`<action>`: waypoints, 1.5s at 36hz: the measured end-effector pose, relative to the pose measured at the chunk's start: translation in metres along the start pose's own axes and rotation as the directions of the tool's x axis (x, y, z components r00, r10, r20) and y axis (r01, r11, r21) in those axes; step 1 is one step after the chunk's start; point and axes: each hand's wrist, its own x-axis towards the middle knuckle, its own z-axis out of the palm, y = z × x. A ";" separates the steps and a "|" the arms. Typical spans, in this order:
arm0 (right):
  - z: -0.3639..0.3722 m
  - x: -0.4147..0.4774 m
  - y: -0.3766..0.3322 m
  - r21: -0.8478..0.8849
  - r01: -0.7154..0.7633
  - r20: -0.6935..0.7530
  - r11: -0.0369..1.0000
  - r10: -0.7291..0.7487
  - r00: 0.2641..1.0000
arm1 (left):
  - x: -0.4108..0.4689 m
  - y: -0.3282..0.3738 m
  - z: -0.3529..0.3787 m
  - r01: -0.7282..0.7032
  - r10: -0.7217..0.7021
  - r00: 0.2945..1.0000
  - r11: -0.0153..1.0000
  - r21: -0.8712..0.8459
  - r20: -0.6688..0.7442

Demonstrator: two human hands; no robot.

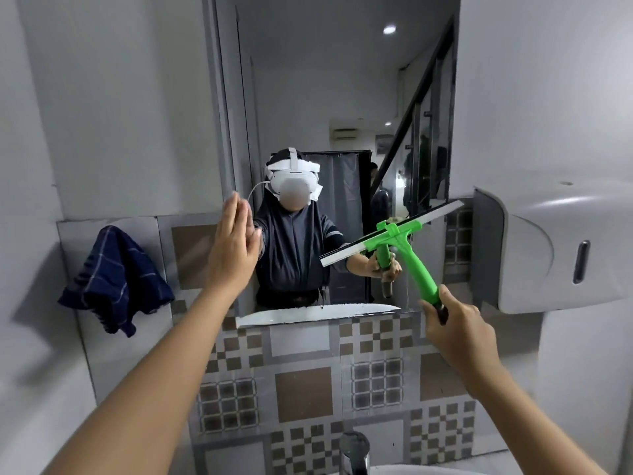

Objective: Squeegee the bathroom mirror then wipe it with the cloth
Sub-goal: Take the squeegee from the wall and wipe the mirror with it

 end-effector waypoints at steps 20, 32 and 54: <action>0.065 -0.076 -0.128 0.745 -0.333 0.096 0.578 0.401 0.911 | 0.032 -0.029 -0.008 -0.208 0.208 0.978 0.978 0.005 0.019; 0.096 -0.118 -0.166 0.628 -0.265 0.121 0.731 0.244 0.962 | 0.029 -0.025 -0.009 -0.200 0.201 0.979 0.979 -0.047 0.015; 0.071 -0.094 -0.102 0.114 0.267 0.088 0.957 -0.277 0.957 | -0.034 -0.013 0.010 -0.048 0.052 0.996 0.997 -0.062 0.068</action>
